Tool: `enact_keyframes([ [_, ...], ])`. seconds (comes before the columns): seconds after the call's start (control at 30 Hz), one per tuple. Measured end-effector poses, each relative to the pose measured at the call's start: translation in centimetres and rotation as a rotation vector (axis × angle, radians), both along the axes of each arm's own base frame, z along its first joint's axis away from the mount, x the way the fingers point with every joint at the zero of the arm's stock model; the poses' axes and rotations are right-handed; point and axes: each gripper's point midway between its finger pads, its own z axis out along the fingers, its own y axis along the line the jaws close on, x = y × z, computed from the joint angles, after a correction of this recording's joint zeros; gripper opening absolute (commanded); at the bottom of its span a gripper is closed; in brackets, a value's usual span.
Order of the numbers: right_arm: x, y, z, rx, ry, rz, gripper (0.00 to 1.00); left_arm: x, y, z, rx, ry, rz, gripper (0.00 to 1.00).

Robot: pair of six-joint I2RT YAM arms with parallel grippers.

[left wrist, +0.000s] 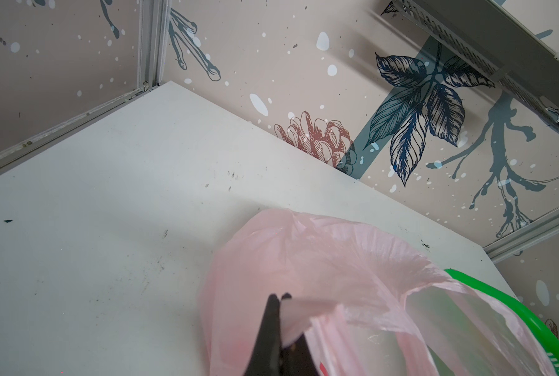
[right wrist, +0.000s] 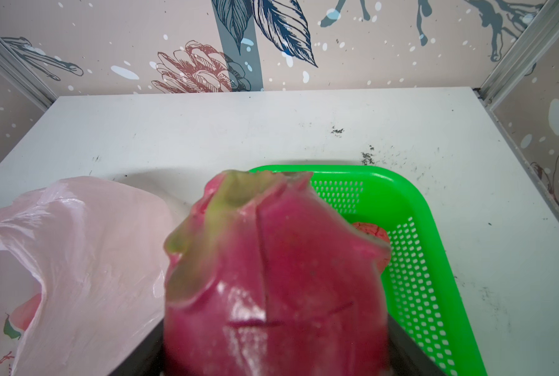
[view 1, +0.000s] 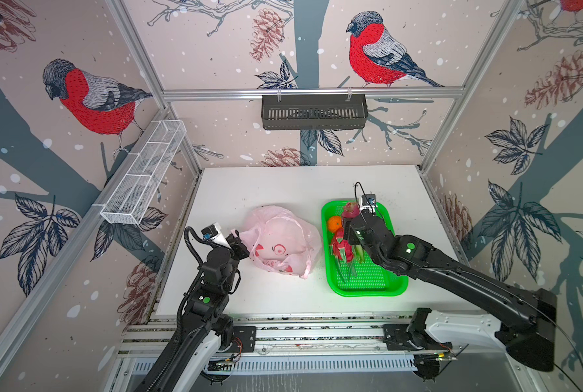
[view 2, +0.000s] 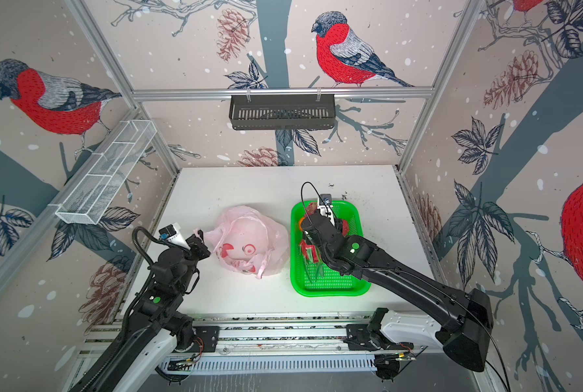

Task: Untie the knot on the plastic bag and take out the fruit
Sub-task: 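Carry the dragon fruit over the green basket with the right gripper, then lower the dragon fruit into the basket beside the other dragon fruit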

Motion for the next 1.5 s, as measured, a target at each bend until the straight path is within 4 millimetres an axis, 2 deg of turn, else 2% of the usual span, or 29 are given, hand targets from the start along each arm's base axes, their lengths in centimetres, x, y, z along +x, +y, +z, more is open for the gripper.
enact_keyframes([
  [0.37,-0.1,-1.2,-4.0,0.005,0.096,-0.036,0.32,0.0,0.0,0.0,0.001,0.001,0.0,0.0],
  [0.93,-0.1,-6.1,-9.6,-0.006,0.226,-0.14,0.32,0.0,0.0,-0.3,0.004,0.01,-0.001,0.0],
  [1.5,0.6,-7.3,-13.3,-0.015,0.33,-0.158,0.33,0.1,0.0,-0.6,0.008,0.024,-0.001,0.0],
])
